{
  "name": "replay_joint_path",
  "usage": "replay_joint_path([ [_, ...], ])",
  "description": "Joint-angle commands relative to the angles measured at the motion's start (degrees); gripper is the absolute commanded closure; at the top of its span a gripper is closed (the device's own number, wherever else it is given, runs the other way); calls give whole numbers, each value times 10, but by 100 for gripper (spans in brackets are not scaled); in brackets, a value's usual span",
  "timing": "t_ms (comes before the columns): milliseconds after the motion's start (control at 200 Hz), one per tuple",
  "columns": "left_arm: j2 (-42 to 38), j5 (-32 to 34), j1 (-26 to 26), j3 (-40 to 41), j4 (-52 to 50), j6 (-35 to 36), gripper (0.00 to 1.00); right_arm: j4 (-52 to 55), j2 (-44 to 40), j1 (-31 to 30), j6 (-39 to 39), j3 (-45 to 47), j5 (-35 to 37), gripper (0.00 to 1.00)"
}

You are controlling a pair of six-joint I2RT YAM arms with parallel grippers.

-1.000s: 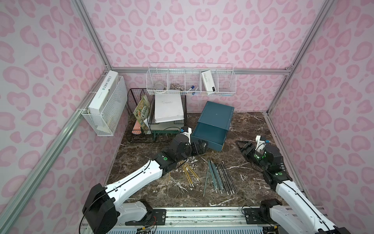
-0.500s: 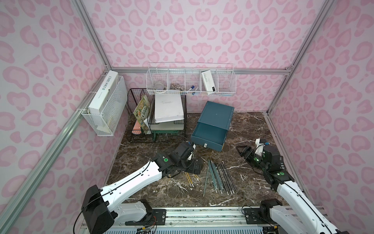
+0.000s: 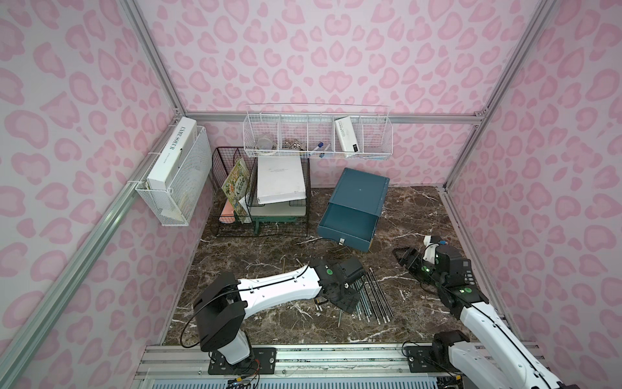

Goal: Please place the pencils in the drawer according to their color
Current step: Pick up the pencil from the center of the board.

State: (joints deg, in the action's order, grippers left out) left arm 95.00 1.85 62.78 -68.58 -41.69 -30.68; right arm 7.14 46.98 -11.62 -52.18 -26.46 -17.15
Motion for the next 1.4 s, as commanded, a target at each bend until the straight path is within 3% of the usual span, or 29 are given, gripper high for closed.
replay_joint_path([
  [0, 22, 3, 2, -21, -26, 8, 14, 4, 2, 0, 15, -8, 3, 19],
  [255, 78, 0, 3, -73, -56, 2, 25, 7, 3, 1, 21, -18, 4, 19],
  [695, 78, -5, 3, -37, -23, -47, 33, 3, 18, 1, 26, -33, -10, 20],
  [1400, 126, -21, 1, -41, 7, -31, 50, 12, 3, 2, 16, -33, 4, 20],
])
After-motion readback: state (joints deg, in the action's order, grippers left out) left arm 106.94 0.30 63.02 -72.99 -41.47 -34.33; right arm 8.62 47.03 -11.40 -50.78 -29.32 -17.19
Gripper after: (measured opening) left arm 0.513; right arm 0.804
